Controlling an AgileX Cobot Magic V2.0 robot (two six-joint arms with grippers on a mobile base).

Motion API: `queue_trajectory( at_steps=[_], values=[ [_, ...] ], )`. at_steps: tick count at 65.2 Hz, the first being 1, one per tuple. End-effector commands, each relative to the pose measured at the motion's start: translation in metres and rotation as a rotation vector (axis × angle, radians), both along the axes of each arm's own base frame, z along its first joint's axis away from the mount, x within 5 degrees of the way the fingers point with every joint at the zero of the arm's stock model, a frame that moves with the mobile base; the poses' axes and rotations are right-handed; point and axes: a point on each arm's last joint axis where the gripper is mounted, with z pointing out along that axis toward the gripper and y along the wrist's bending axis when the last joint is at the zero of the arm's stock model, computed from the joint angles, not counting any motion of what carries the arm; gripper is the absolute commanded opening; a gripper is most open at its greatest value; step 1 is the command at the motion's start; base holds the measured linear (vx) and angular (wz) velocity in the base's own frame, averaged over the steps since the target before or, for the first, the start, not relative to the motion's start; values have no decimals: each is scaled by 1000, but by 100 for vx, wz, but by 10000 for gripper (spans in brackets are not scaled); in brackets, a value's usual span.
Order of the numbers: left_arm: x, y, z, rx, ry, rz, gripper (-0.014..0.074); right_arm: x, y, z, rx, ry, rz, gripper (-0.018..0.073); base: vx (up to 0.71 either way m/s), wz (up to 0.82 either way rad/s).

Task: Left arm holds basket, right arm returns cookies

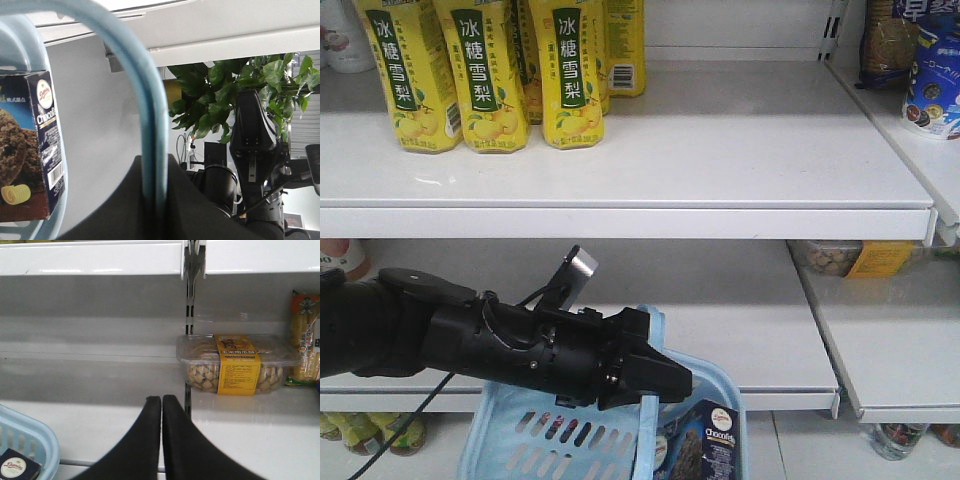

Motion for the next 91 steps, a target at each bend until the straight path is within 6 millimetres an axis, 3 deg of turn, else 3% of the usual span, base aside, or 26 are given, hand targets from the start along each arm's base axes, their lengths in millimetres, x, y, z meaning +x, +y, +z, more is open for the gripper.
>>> queue_trajectory(
  at_steps=[1, 91],
  values=[
    [0, -2, 30, -114, -49, 6, -6, 0, 0, 8, -3, -89, 3, -8, 2, 1],
    [0, -2, 30, -114, -49, 6, -6, 0, 0, 8, -3, -89, 3, -8, 0, 0]
  ],
)
